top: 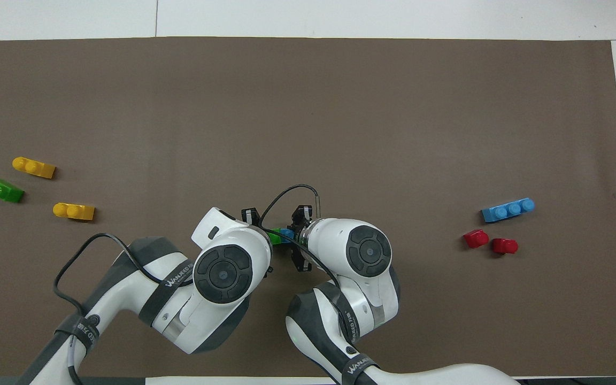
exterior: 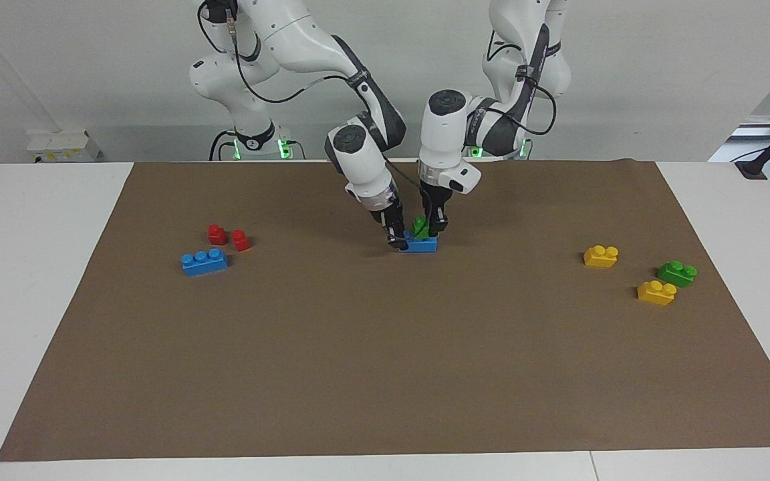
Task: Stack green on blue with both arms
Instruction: 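Press the green brick down onto the blue brick with both grippers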
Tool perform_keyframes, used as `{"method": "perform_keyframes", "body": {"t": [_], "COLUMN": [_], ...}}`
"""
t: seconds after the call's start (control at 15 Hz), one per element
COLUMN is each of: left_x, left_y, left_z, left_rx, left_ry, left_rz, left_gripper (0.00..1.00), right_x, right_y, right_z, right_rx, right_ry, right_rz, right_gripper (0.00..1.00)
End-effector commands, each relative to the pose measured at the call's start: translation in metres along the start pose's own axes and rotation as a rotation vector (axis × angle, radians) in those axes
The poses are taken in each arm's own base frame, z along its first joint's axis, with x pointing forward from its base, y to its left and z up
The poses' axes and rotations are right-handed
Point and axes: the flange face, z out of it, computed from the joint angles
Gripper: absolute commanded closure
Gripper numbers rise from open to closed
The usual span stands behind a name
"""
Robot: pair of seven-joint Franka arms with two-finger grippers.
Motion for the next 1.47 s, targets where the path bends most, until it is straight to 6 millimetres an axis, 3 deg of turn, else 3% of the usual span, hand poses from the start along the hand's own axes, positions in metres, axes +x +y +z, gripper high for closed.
{"method": "perform_keyframes", "body": {"t": [0.0, 0.27, 0.67, 0.73, 0.8, 1.4], "left_x": [0.003, -0.006, -0.005, -0.005, -0.005, -0.003], "left_y": [-0.007, -0.021, -0.025, -0.025, -0.025, -0.020], "left_z": [0.013, 0.022, 0.026, 0.026, 0.025, 0.016], "left_rx": [-0.022, -0.036, -0.036, -0.040, -0.052, -0.056], "left_ry": [0.009, 0.021, 0.018, 0.020, 0.031, 0.041], "left_rz": [-0.008, 0.034, 0.028, 0.037, 0.061, 0.068], "left_gripper": [1.00, 1.00, 1.00, 0.87, 0.01, 0.00], "right_x": [0.013, 0.013, 0.013, 0.014, 0.014, 0.021], "right_y": [0.004, 0.004, 0.004, 0.004, 0.004, -0.004], "right_z": [0.011, 0.011, 0.011, 0.011, 0.011, 0.009], "right_rx": [0.003, 0.003, 0.002, 0.003, 0.003, 0.009], "right_ry": [0.006, 0.006, 0.007, 0.007, 0.007, 0.008], "right_rz": [0.026, 0.026, 0.027, 0.028, 0.028, 0.045], "right_gripper": [1.00, 1.00, 1.00, 1.00, 1.00, 1.00]}}
